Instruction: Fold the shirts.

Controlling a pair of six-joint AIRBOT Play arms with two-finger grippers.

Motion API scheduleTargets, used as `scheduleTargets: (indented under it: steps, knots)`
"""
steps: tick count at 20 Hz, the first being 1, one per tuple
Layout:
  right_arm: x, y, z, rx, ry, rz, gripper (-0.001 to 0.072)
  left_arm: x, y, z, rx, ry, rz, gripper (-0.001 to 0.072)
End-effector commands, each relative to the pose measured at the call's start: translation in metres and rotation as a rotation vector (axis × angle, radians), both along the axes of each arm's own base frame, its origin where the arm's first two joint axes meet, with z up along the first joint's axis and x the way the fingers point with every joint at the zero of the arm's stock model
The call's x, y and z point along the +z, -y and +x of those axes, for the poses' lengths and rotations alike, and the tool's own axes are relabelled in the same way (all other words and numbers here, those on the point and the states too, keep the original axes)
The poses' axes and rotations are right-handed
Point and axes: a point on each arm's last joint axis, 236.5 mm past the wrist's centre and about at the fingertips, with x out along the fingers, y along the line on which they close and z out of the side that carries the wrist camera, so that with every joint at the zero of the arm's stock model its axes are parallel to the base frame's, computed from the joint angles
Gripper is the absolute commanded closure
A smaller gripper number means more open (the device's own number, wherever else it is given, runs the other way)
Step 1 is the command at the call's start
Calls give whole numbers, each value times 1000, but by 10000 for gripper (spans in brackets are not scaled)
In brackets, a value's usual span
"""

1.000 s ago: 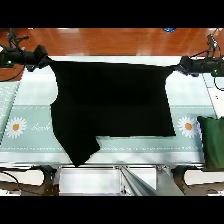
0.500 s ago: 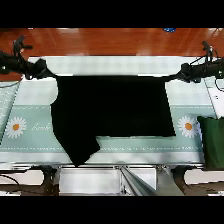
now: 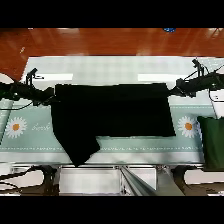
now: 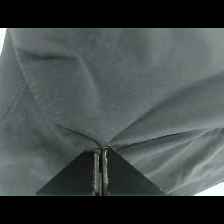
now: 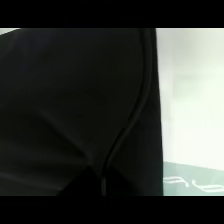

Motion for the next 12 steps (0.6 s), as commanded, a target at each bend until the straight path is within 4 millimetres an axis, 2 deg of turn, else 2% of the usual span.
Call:
scheduleTargets:
  steps: [1, 6, 7, 8, 9, 11, 12]
  knots:
    - [-2, -2, 8, -39, 28, 18, 688, -2, 5, 8, 47, 34, -27, 679]
    - [-3, 1, 10, -42, 35, 5, 688, -4, 5, 10, 53, 36, -26, 678]
    - [-3, 1, 9, -45, 28, 6, 610, -4, 6, 8, 52, 26, -31, 635]
    - [-3, -2, 5, -47, 5, 20, 361, -2, 8, 4, 40, 9, -42, 405]
    - [-1, -2, -3, -25, -18, 28, 303, 3, 4, -3, 14, -13, -43, 205]
    - [10, 17, -17, -28, -51, 13, 304, 21, -19, -11, 9, -24, -34, 198]
    - [20, 36, -24, -55, -43, -19, 304, 32, -35, -15, 44, -9, -28, 198]
